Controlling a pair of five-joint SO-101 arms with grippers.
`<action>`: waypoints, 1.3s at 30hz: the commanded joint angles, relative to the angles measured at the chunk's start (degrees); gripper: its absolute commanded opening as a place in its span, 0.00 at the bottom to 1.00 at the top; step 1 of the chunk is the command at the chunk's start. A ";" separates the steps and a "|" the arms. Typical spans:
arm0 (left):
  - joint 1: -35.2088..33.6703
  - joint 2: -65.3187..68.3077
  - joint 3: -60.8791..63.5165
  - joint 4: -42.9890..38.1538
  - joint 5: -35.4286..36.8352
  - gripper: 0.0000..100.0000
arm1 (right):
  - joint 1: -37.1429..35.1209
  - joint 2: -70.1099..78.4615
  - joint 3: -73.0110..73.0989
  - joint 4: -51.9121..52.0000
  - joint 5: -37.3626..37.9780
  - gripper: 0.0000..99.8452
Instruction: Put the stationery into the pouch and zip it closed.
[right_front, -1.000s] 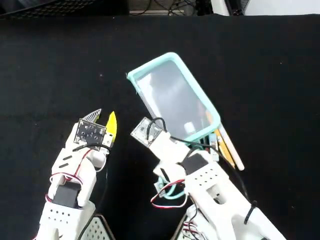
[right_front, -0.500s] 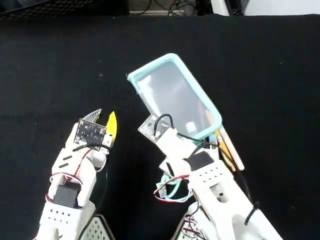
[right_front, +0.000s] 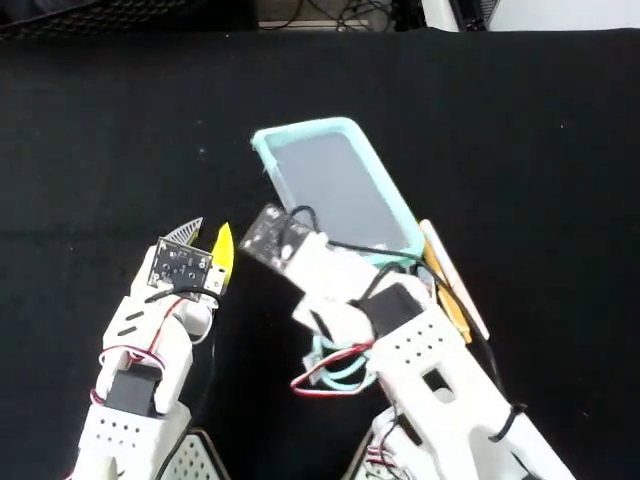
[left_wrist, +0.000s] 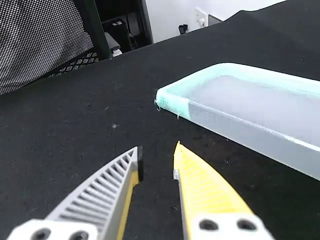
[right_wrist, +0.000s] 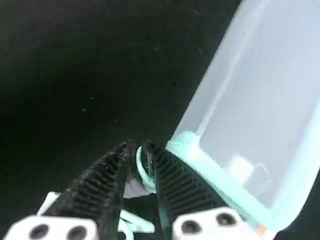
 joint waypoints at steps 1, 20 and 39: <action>2.24 -0.44 -3.47 -0.97 4.92 0.13 | -3.16 -0.84 -4.09 4.22 2.37 0.01; 15.08 -0.53 -10.86 7.65 7.12 0.13 | -3.69 -29.85 10.95 -1.05 2.29 0.01; 1.45 -0.44 -6.81 2.73 2.37 0.13 | -3.16 -26.86 19.65 -1.49 -5.54 0.04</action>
